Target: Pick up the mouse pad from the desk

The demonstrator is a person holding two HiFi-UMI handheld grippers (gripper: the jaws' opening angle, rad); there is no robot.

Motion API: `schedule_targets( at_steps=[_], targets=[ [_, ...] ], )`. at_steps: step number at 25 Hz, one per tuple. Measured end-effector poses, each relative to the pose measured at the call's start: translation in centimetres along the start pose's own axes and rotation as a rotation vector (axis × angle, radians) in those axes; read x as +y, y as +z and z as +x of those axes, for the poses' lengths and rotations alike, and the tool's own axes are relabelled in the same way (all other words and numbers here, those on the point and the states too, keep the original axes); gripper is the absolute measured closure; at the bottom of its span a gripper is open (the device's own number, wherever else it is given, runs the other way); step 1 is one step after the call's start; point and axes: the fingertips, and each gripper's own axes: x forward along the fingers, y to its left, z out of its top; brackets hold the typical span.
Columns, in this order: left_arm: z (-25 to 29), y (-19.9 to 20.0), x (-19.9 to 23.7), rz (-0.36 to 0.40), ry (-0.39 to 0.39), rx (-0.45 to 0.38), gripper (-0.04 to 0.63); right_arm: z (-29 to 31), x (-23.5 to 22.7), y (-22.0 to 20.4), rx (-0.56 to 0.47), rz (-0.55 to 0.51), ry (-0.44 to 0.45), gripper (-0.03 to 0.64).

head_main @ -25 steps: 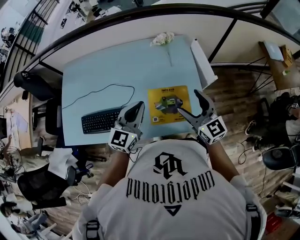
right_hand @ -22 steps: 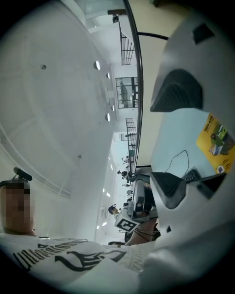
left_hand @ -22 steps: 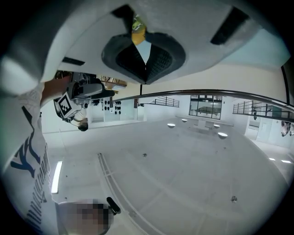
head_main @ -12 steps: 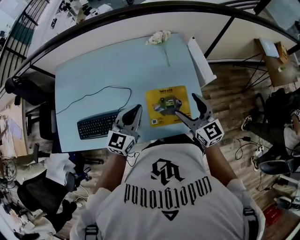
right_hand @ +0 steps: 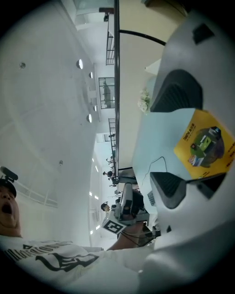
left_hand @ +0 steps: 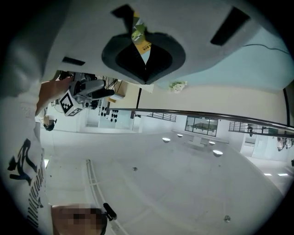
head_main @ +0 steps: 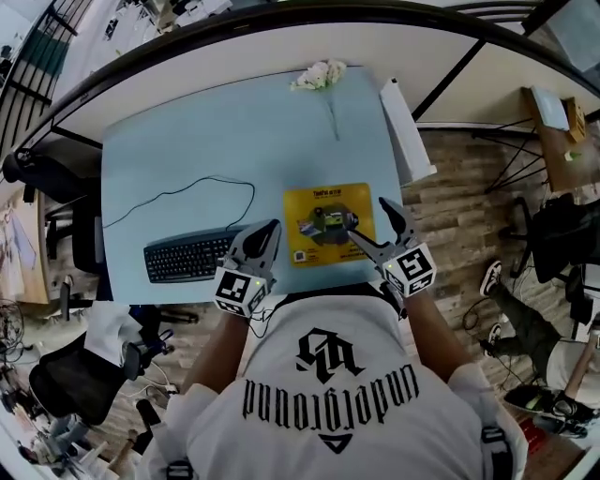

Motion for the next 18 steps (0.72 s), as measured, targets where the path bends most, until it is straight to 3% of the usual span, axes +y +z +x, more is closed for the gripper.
schedule_targets(
  at_steps=[18],
  targets=[
    [9.6,-11.5,3.1,-0.098,0.055,0.261,0.588,8.4,-9.1,-15.0,0.336,0.021,0.121,0.224]
  ],
)
